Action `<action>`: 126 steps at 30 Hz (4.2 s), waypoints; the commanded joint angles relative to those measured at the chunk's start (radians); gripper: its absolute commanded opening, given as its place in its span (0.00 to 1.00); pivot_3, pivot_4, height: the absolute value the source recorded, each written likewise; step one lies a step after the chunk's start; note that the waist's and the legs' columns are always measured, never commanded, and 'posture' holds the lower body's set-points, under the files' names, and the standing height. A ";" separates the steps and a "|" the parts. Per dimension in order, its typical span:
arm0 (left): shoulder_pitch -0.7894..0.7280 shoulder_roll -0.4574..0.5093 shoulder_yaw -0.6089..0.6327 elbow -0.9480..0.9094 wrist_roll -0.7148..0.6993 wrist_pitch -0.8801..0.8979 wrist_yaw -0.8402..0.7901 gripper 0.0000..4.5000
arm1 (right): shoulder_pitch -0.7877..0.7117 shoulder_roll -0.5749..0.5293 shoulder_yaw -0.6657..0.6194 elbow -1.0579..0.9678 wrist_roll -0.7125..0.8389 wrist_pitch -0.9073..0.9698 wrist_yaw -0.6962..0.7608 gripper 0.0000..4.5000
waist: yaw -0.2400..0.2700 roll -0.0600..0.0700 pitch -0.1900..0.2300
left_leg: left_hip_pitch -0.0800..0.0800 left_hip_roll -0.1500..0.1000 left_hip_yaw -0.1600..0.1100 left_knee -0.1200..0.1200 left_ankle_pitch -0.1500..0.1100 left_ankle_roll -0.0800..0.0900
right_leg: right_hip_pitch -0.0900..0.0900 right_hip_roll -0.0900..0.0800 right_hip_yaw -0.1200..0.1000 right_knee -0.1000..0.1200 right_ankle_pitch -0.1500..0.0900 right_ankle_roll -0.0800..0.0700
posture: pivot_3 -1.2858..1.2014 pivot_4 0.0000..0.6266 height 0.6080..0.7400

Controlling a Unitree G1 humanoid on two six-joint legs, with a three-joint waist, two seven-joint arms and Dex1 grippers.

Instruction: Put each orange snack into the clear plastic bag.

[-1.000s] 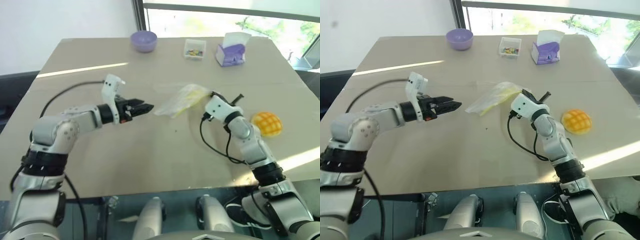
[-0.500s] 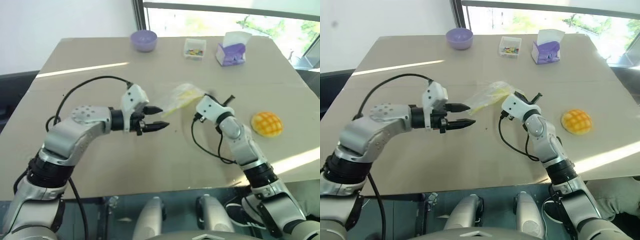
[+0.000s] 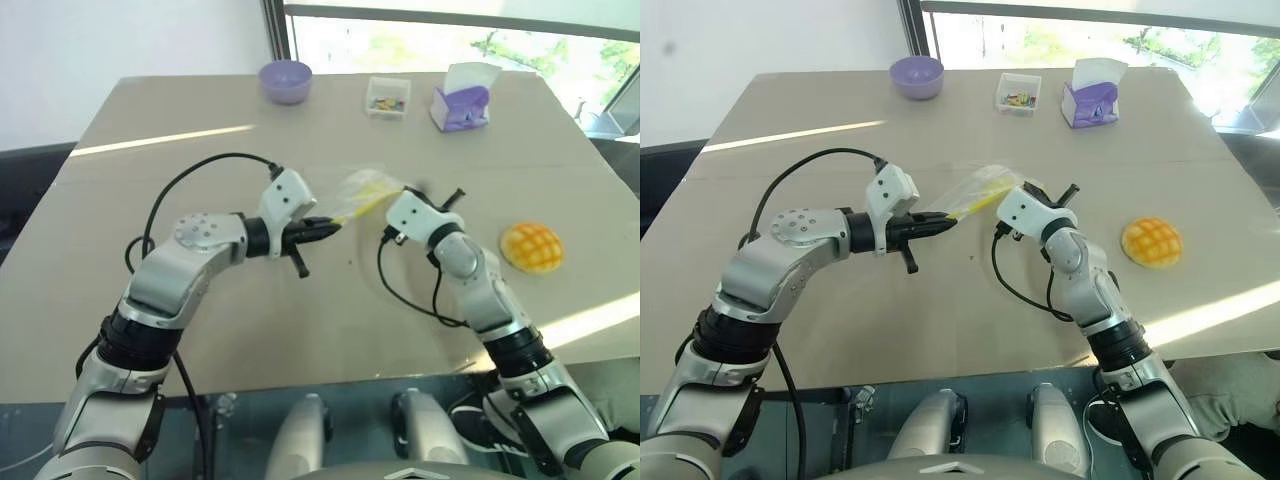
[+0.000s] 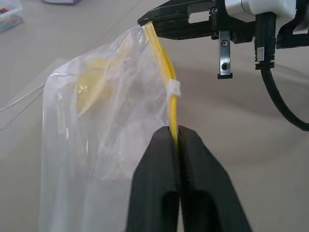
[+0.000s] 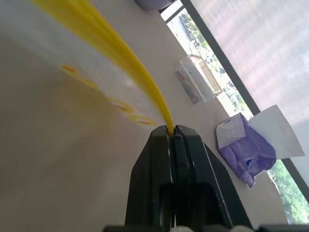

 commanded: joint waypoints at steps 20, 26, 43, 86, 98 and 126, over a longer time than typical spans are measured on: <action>-0.034 -0.039 0.052 0.464 0.198 -0.836 -0.229 0.00 | 0.193 -0.112 -0.160 -0.387 0.370 0.079 0.334 0.36 | 0.008 0.000 0.000 | 0.000 0.000 0.000 0.001 0.000 0.000 | 0.000 0.000 0.000 0.000 0.000 0.000 | 0.52 0.24 0.98; -0.031 -0.041 0.055 0.529 0.205 -0.897 -0.283 0.00 | 0.198 -0.111 -0.158 -0.467 0.466 0.139 0.372 0.01 | 0.003 0.000 0.000 | 0.001 0.001 0.000 0.001 0.000 0.000 | 0.000 0.001 0.000 0.002 0.000 0.000 | 0.52 0.24 0.98; -0.016 -0.078 0.066 0.452 0.197 -0.819 -0.269 0.00 | 0.074 -0.058 -0.021 -0.355 0.463 0.114 0.348 0.01 | 0.003 0.000 0.000 | 0.000 0.000 -0.001 0.004 0.000 0.000 | 0.001 0.000 -0.001 0.003 0.000 0.000 | 0.52 0.24 0.98; 0.020 -0.095 0.070 0.337 0.148 -0.729 -0.311 0.00 | 0.048 -0.018 -0.032 -0.237 0.420 0.118 0.212 0.01 | 0.003 0.000 0.000 | 0.000 0.000 -0.001 0.005 0.000 0.000 | 0.001 0.000 -0.001 0.003 0.000 0.000 | 0.52 0.24 0.98; 0.025 -0.112 0.068 0.349 0.152 -0.737 -0.304 0.00 | 0.067 0.140 -0.170 -0.299 0.711 0.445 0.230 0.01 | 0.004 0.000 0.000 | 0.000 0.001 -0.001 0.005 0.000 0.000 | 0.001 0.000 -0.001 0.004 0.000 0.000 | 0.52 0.24 0.98; 0.012 -0.086 0.068 0.433 0.140 -0.773 -0.394 0.00 | 0.016 -0.038 0.058 0.066 0.328 -0.164 0.070 0.01 | -0.004 0.001 0.000 | 0.000 0.000 -0.001 0.005 0.000 0.000 | 0.000 0.000 -0.001 0.004 0.000 0.000 | 0.52 0.24 0.98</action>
